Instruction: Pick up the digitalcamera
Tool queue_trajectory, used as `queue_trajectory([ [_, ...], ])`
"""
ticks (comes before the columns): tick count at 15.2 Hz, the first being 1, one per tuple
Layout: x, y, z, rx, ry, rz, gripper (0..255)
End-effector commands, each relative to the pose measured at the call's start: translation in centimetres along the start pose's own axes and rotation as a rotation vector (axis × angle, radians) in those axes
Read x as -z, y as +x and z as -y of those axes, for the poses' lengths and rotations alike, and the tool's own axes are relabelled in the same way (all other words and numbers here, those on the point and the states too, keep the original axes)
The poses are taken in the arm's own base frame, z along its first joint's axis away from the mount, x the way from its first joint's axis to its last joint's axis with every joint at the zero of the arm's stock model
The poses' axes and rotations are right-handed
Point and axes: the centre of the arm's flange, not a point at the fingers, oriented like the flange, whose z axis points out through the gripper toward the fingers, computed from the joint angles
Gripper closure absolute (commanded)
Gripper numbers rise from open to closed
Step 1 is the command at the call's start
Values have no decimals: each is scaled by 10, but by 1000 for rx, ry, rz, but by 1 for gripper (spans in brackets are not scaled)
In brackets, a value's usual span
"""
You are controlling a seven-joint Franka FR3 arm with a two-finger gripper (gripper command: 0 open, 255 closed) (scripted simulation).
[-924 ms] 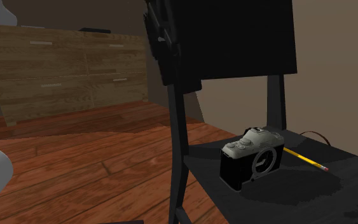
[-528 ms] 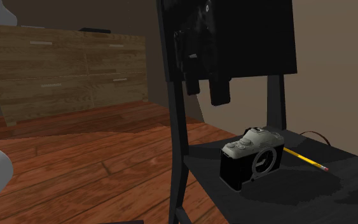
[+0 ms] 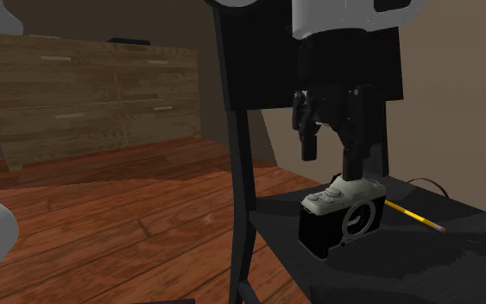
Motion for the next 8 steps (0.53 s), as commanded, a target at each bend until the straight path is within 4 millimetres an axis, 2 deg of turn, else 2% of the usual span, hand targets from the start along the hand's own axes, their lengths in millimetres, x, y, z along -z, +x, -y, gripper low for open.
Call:
queue_trajectory([
  [1,-13,24,11,-3,-4,25,0],
  [2,-21,36,15,-4,-6,37,0],
  [8,-52,35,18,-4,-6,37,0],
])
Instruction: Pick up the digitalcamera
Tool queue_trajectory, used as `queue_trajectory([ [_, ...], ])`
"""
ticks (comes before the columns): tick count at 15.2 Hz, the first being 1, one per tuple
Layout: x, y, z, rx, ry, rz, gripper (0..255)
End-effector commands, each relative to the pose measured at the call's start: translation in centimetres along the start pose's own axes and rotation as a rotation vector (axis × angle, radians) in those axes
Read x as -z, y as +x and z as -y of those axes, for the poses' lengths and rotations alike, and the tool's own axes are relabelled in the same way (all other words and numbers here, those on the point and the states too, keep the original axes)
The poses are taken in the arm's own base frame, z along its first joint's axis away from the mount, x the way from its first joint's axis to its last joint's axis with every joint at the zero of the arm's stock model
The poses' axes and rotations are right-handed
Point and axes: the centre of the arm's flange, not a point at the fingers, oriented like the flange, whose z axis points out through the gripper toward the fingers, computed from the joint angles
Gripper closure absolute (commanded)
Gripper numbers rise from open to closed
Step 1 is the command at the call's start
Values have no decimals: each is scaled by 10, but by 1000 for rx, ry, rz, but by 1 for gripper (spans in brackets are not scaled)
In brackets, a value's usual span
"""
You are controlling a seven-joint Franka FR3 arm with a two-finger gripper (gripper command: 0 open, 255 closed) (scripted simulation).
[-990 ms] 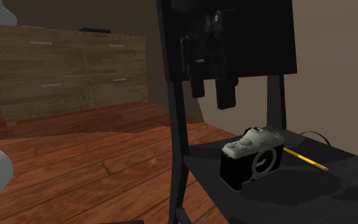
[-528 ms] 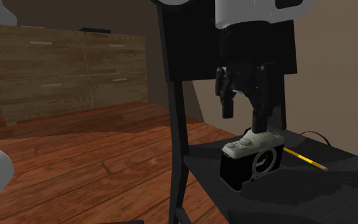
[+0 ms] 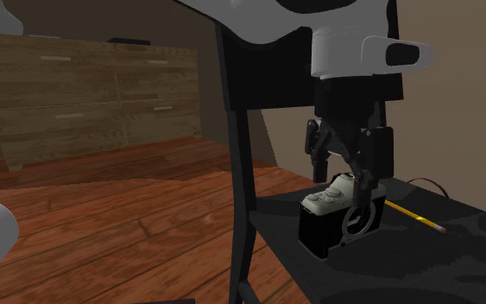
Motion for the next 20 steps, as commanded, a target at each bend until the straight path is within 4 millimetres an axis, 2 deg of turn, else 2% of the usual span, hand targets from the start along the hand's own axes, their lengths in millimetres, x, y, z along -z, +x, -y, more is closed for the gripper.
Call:
queue_trajectory([
  [1,-10,0,2,0,0,0,0],
  [4,-14,0,3,0,0,0,0],
  [5,-14,0,3,0,0,0,255],
  [14,-14,0,3,0,0,0,255],
  [20,18,0,-1,0,0,0,255],
])
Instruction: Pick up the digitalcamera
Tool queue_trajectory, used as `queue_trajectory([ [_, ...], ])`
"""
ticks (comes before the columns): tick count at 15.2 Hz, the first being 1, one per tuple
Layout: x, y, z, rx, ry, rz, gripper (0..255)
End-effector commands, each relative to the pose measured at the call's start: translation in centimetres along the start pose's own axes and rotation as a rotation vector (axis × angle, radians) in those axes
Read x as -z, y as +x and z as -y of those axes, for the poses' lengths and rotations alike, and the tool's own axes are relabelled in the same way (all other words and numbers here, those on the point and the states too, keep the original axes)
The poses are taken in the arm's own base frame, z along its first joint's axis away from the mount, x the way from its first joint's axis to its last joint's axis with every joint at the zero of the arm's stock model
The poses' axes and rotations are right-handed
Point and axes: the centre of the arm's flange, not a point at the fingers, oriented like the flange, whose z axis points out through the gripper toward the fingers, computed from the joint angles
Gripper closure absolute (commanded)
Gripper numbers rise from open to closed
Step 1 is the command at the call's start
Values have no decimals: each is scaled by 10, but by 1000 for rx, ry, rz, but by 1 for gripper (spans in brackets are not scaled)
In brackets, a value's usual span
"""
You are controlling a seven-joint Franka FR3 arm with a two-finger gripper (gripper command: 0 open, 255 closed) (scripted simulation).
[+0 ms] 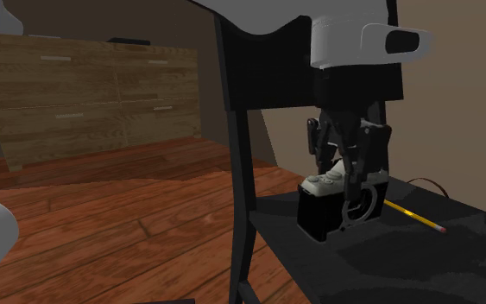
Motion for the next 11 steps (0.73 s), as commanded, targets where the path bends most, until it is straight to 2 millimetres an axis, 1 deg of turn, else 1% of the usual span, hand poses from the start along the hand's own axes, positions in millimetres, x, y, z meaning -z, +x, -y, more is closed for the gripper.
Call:
queue_trajectory([
  [1,10,1,-3,0,0,0,255],
  [9,52,1,-7,0,0,0,255],
  [11,53,1,-7,0,0,0,255],
])
